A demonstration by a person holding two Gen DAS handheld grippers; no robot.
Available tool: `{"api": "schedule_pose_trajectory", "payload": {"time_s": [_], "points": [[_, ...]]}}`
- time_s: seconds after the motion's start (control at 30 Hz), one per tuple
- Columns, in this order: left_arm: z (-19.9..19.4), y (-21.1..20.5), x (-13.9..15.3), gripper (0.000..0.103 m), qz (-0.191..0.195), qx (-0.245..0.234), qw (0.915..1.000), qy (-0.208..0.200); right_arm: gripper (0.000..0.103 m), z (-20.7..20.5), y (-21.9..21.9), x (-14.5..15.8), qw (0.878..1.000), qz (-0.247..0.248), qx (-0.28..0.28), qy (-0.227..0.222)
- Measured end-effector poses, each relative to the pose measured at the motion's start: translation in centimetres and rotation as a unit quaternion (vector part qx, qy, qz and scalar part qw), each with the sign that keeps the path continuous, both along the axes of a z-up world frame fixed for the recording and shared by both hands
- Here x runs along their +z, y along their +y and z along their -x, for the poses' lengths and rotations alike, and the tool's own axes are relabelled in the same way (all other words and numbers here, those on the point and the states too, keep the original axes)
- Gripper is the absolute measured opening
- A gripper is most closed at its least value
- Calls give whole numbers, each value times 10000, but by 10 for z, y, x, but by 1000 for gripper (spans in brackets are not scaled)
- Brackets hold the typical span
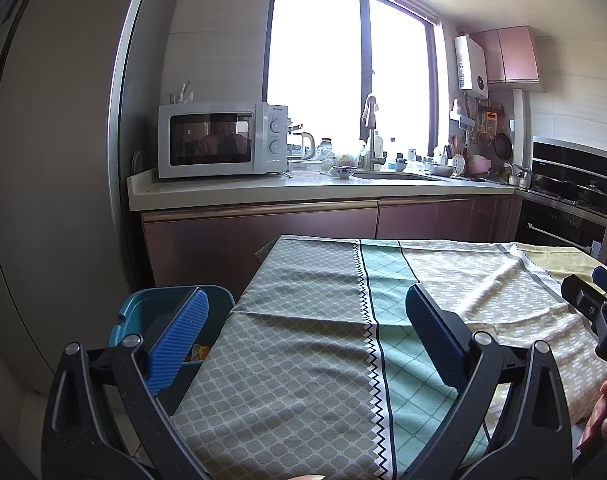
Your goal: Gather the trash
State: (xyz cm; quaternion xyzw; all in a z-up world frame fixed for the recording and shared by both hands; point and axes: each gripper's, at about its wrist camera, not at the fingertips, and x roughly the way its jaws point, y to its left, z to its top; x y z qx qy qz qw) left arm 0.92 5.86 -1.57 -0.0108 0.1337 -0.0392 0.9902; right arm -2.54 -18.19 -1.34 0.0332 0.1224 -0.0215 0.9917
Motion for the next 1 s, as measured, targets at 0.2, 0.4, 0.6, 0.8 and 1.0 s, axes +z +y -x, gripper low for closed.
{"api": "schedule_pose_trajectory", "payload": {"time_s": [0.2, 0.4, 0.6, 0.8, 1.0], "points": [[-1, -2, -1, 97, -24, -17, 10000, -3, 96, -1, 0, 0, 10000, -1, -18, 4], [-2, -2, -1, 97, -23, -20, 10000, 7, 96, -1, 0, 0, 10000, -6, -20, 3], [-2, -4, -2, 97, -54, 5, 10000, -48, 96, 0, 0, 0, 10000, -11, -20, 1], [-12, -9, -2, 97, -128, -54, 9998, 167, 96, -3, -4, 0, 10000, -22, -60, 27], [-71, -12, -7, 97, -254, -103, 9951, 955, 96, -29, -45, -3, 9977, -51, -422, 519]]}}
